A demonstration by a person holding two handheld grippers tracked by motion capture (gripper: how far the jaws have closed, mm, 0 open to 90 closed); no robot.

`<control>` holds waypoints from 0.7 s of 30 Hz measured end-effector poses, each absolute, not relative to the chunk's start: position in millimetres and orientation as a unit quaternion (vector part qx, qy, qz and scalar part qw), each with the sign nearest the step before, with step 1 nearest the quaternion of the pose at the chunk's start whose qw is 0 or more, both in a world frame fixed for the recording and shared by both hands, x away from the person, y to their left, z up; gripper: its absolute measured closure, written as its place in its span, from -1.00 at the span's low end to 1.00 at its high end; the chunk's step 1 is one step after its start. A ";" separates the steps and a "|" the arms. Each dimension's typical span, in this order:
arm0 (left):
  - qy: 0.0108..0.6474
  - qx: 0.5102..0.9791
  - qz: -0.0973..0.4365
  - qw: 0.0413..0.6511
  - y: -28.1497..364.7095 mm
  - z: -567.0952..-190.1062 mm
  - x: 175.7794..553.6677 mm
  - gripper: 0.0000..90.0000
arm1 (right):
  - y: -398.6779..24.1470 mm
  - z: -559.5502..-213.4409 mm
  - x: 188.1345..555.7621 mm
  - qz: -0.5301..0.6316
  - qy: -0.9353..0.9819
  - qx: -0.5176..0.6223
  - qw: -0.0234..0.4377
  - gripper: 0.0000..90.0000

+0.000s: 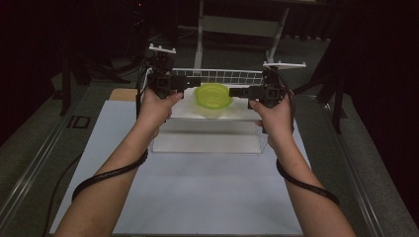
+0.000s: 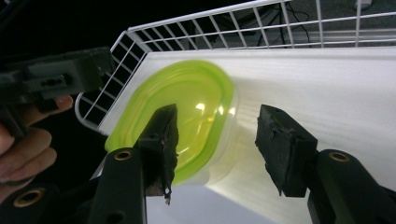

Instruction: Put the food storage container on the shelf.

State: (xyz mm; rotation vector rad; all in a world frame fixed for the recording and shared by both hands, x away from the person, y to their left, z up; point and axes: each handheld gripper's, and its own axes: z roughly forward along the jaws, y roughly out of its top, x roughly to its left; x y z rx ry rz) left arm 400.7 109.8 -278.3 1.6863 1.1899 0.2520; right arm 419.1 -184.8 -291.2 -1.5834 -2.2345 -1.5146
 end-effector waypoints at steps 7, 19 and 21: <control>0.457 0.695 0.144 0.536 119.0 -284.7 362.3 -0.04 | -187.2 -289.1 397.9 -0.496 -0.722 -0.482 -0.014 0.07; 0.441 0.694 0.106 0.560 137.6 -297.8 326.2 -0.05 | -180.2 -313.1 370.2 -0.499 -0.741 -0.449 0.005 0.15; 0.435 0.698 0.100 0.559 138.4 -302.2 320.0 -0.09 | -176.5 -317.9 366.5 -0.497 -0.747 -0.442 0.003 0.27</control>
